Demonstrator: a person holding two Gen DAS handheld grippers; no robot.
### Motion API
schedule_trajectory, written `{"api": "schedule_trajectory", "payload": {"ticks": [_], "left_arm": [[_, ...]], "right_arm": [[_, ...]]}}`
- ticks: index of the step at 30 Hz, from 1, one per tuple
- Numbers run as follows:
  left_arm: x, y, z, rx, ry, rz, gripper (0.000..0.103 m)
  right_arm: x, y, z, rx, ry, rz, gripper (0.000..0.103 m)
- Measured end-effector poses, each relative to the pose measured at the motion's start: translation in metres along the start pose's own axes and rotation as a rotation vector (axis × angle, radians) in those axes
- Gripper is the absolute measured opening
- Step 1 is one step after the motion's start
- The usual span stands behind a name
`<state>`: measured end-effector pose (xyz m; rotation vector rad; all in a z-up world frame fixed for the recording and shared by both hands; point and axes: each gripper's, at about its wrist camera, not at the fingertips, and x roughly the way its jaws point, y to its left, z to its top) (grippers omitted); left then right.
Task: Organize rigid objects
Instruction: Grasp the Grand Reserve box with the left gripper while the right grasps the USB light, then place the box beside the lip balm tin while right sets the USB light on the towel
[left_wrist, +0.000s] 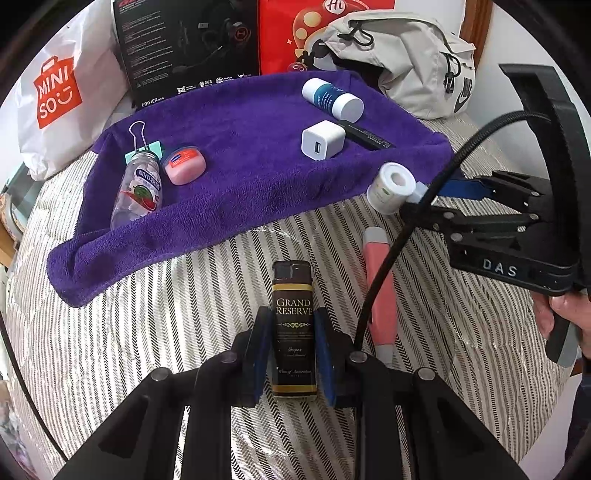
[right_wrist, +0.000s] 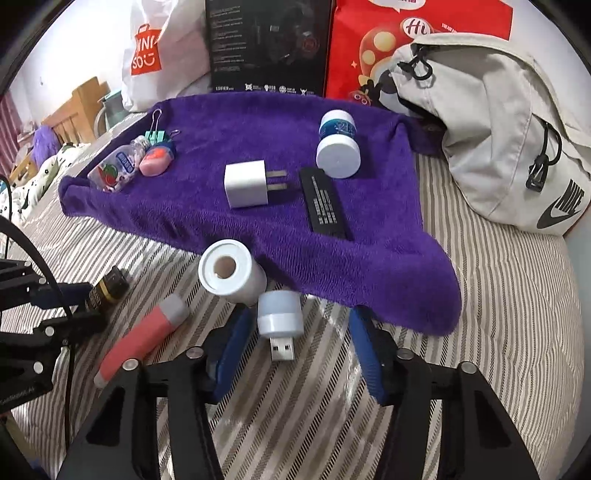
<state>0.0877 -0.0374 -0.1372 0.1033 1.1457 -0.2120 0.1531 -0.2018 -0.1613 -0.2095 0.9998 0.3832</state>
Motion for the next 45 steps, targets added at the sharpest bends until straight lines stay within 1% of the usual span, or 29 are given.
{"api": "schedule_trajectory", "payload": {"ticks": [1,2,4,6,8,9,15,19,20,22,26,28,31,32,35,42,45], "left_arm": [[0.000,0.000,0.000,0.000,0.000,-0.001,0.023],[0.000,0.001,0.000,0.000,0.000,-0.003,0.023],[0.000,0.002,0.000,-0.004,-0.001,-0.007,0.023],[0.000,0.001,0.000,-0.004,-0.003,-0.004,0.023],[0.000,0.000,0.000,0.000,-0.006,0.002,0.023],[0.000,-0.001,-0.001,0.001,-0.008,0.003,0.023],[-0.001,0.001,-0.003,-0.004,-0.007,-0.007,0.023],[-0.004,0.001,-0.004,0.000,-0.008,0.005,0.023],[-0.005,0.001,-0.004,0.000,-0.010,0.006,0.023],[-0.009,0.005,-0.004,-0.017,-0.016,0.004,0.023],[-0.016,0.019,-0.006,-0.062,-0.031,-0.028,0.023],[-0.020,0.026,-0.008,-0.080,-0.036,-0.029,0.023],[-0.023,0.036,-0.010,-0.106,-0.040,-0.042,0.023],[-0.025,0.038,-0.010,-0.112,-0.042,-0.042,0.023],[-0.027,0.043,-0.009,-0.127,-0.047,-0.051,0.023],[-0.031,0.042,-0.001,-0.120,-0.058,-0.057,0.023],[-0.032,0.041,0.006,-0.113,-0.067,-0.055,0.023]], "right_arm": [[0.000,-0.001,0.000,0.003,-0.005,-0.005,0.044],[-0.001,-0.002,0.000,0.008,-0.009,-0.012,0.041],[-0.001,-0.003,0.000,0.012,-0.010,-0.011,0.035],[-0.001,-0.003,0.000,0.009,-0.011,-0.013,0.033],[-0.003,-0.002,-0.002,0.012,-0.011,-0.005,0.025],[-0.004,-0.003,-0.002,0.014,-0.009,-0.002,0.024],[-0.011,-0.009,-0.009,0.041,0.032,0.038,0.024],[-0.021,-0.015,-0.014,0.066,0.024,0.055,0.024],[-0.022,-0.016,-0.015,0.065,0.037,0.060,0.024],[-0.026,-0.017,-0.017,0.060,0.031,0.048,0.024],[-0.030,-0.017,-0.019,0.053,0.037,0.045,0.024],[-0.031,-0.016,-0.020,0.048,0.043,0.051,0.024],[-0.035,-0.015,-0.020,0.050,0.036,0.052,0.024],[-0.038,-0.015,-0.021,0.055,0.021,0.050,0.024],[-0.040,-0.014,-0.020,0.057,0.024,0.063,0.024],[-0.045,-0.014,-0.013,0.054,0.023,0.086,0.024],[-0.050,-0.013,-0.007,0.050,0.005,0.106,0.024]]}}
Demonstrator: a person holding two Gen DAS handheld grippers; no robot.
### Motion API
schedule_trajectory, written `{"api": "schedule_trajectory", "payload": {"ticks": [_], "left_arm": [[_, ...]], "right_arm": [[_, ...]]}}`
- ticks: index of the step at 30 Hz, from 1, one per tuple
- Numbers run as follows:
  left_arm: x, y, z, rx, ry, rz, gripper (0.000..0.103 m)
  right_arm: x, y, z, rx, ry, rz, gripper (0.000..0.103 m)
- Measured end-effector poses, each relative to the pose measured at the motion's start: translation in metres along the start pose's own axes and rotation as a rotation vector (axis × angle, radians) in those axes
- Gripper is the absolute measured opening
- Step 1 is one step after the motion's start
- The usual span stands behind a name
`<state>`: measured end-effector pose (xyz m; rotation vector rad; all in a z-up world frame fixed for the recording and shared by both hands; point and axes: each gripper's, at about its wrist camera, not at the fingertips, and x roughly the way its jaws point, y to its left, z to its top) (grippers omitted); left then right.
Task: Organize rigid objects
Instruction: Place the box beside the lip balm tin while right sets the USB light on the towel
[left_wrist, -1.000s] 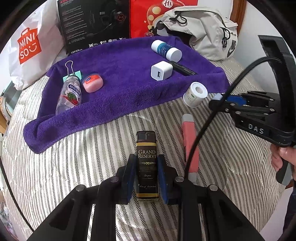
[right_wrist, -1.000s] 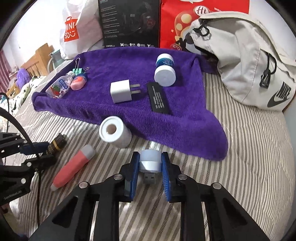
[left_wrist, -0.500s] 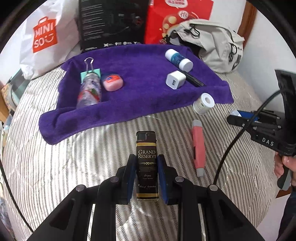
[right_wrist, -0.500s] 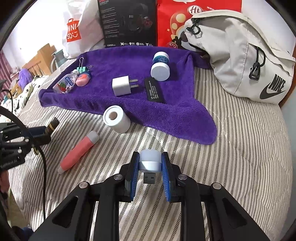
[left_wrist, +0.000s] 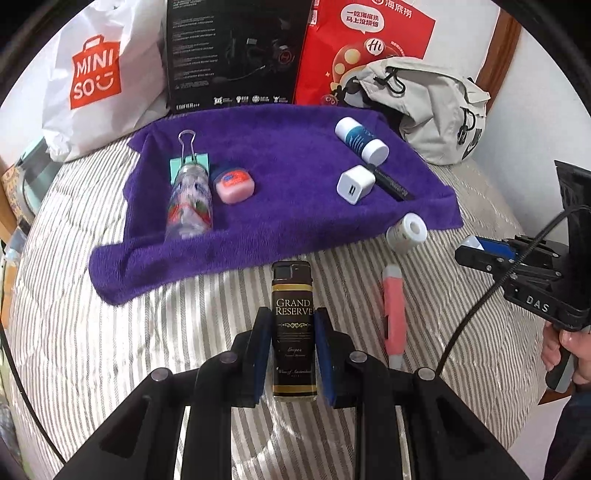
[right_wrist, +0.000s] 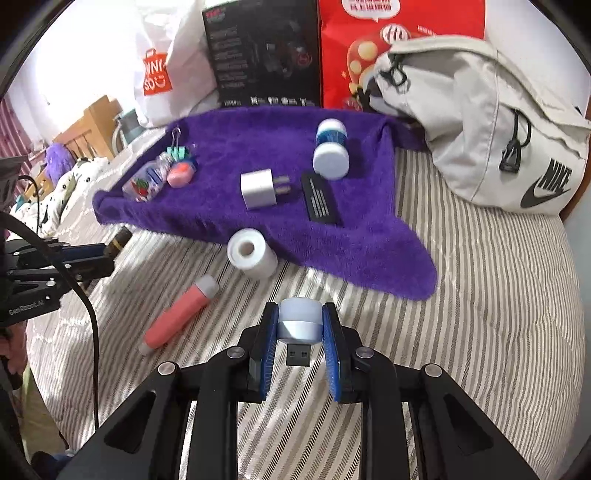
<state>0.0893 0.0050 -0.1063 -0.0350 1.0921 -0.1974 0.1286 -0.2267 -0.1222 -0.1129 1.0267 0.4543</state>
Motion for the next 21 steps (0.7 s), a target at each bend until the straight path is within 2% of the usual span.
{"api": "schedule_trajectory", "payload": {"ticks": [11,21], "left_arm": [[0.007,0.005,0.050,0.009,-0.031,-0.002,0.023],[0.057,0.010,0.091,0.009,0.017,-0.013,0.023]], "right_arm": [[0.003,-0.002,0.046,-0.020,-0.030,0.042,0.024],[0.014,-0.006,0.081,-0.039,-0.035,0.056,0.024]]}}
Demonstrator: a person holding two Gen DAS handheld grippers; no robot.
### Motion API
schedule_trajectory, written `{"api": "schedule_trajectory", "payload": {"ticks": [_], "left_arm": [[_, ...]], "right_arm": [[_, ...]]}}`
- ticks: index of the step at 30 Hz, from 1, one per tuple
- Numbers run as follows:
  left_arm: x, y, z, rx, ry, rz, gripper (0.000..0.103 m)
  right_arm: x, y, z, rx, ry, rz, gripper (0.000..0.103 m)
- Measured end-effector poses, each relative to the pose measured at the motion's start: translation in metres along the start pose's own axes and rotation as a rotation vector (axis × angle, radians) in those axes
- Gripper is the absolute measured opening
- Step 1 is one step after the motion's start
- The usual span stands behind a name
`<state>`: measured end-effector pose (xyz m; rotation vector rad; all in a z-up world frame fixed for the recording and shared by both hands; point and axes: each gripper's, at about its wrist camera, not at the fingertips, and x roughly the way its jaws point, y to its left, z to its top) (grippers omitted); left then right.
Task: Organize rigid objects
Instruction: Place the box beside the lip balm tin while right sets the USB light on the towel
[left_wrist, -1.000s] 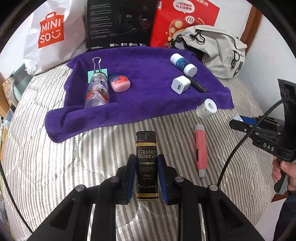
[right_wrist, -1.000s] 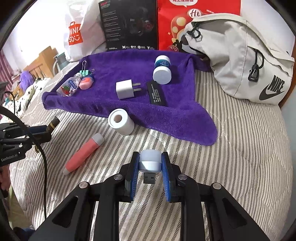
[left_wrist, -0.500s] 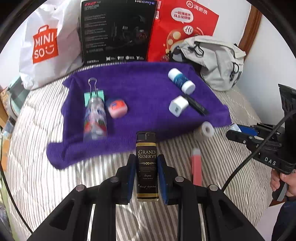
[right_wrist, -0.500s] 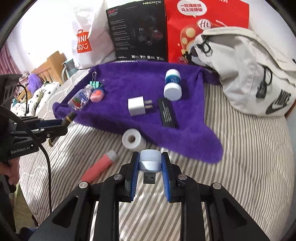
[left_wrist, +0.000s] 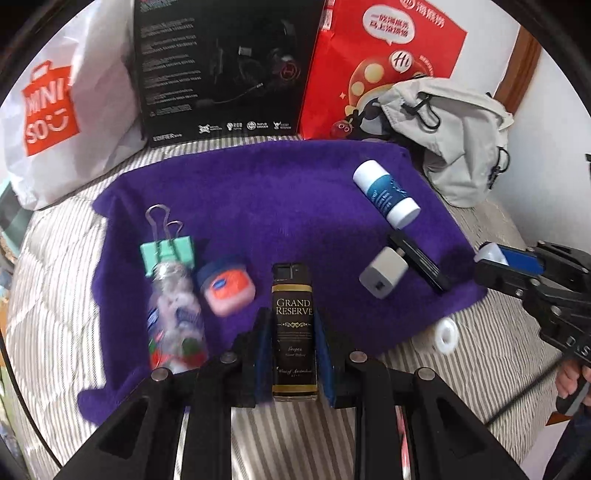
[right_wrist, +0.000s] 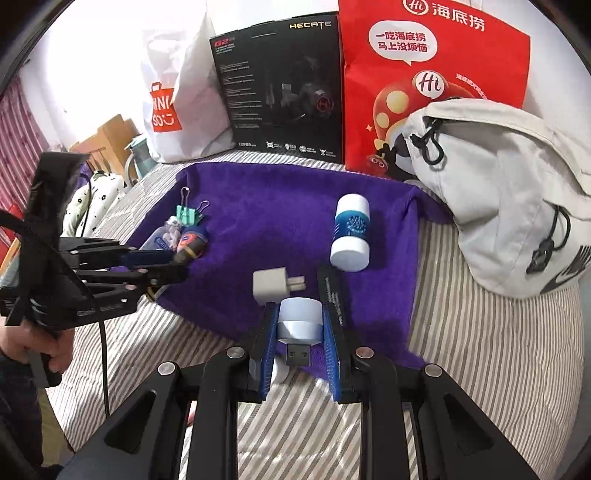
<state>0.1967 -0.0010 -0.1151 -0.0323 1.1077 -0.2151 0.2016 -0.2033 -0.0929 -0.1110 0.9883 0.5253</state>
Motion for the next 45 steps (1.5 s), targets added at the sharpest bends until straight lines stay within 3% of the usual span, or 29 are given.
{"api": "schedule_trajectory", "payload": {"ticks": [9,19,24,28,30,32,45], "left_arm": [[0.033,0.004,0.011,0.013,0.042,0.002,0.022],[0.030,0.002,0.008,0.029,0.046,0.013,0.023],[0.025,0.010,0.008,-0.010,0.046,-0.015,0.023],[0.011,0.016,0.003,-0.032,0.033,-0.017,0.032],[0.004,0.019,0.001,-0.034,0.028,0.004,0.046],[-0.005,0.023,-0.001,-0.037,0.010,0.012,0.051],[-0.043,0.042,-0.005,-0.087,-0.054,0.021,0.054]], "right_arm": [[0.028,-0.012,0.015,0.005,0.035,0.010,0.024],[0.059,-0.003,0.045,-0.044,0.048,0.020,0.024],[0.080,-0.001,0.057,-0.062,0.064,0.019,0.024],[0.095,0.002,0.063,-0.071,0.087,0.015,0.024],[0.103,0.003,0.066,-0.079,0.103,0.009,0.024],[0.110,0.006,0.068,-0.090,0.114,0.002,0.024],[0.128,0.016,0.076,-0.127,0.136,-0.024,0.024]]}}
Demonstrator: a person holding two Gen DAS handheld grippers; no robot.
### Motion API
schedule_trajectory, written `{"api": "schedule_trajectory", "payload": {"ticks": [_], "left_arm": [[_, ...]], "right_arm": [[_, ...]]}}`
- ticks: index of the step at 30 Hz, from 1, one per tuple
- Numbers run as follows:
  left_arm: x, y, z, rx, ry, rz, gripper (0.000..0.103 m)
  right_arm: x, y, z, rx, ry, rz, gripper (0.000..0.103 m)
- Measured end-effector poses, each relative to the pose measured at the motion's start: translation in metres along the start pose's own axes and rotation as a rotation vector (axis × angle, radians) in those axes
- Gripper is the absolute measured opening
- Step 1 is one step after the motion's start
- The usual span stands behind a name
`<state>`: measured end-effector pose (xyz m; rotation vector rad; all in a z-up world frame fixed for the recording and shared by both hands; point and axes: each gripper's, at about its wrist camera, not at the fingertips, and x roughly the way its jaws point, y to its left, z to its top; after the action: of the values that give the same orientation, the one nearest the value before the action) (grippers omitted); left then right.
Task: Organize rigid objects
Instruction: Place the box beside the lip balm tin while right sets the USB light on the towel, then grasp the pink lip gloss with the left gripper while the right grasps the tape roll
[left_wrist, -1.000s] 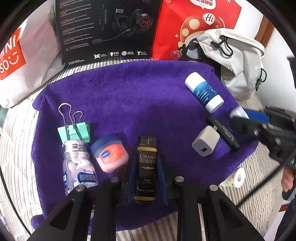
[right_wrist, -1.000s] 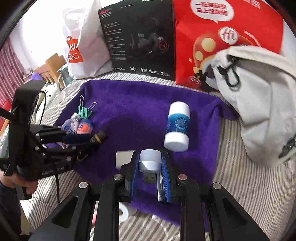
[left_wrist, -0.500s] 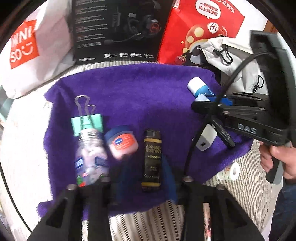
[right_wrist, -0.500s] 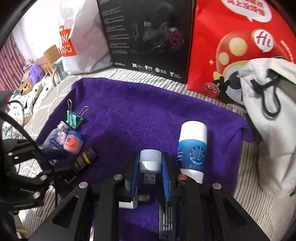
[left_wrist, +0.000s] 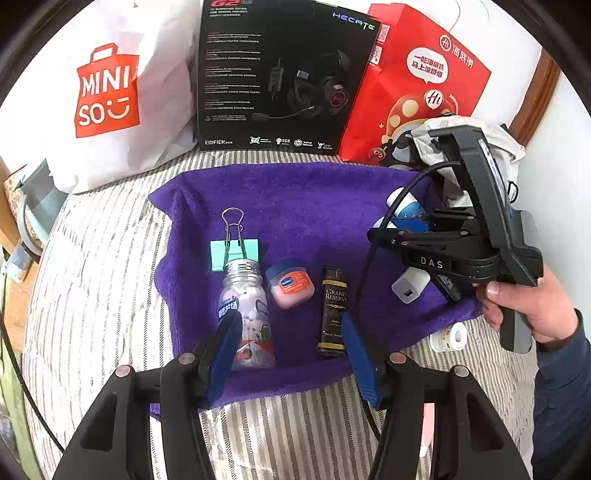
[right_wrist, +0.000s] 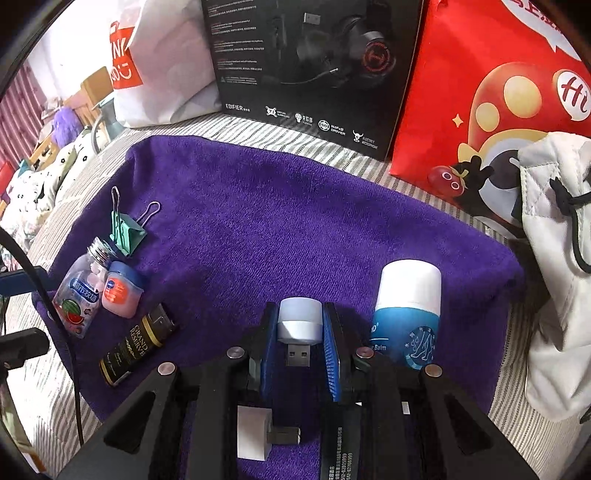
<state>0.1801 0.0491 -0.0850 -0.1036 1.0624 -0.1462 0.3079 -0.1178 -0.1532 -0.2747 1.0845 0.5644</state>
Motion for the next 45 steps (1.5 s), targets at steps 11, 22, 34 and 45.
{"api": "schedule_trajectory", "payload": {"ticks": [11,22,34,45], "left_arm": [[-0.016,0.000,-0.015,-0.010,-0.005,0.008,0.057],[-0.031,-0.019,-0.045,0.001,0.004,-0.012,0.060],[0.008,-0.115,-0.090,0.199,0.068,-0.069,0.060],[0.029,-0.135,-0.106,0.270,0.095,0.006,0.037]], "right_arm": [[-0.014,0.003,-0.015,-0.024,0.030,-0.004,0.057],[-0.112,-0.012,-0.072,0.098,-0.075,-0.027,0.064],[-0.168,-0.041,-0.191,0.288,-0.041,-0.071,0.069],[-0.163,-0.034,-0.239,0.327,-0.001,-0.045,0.069]]}}
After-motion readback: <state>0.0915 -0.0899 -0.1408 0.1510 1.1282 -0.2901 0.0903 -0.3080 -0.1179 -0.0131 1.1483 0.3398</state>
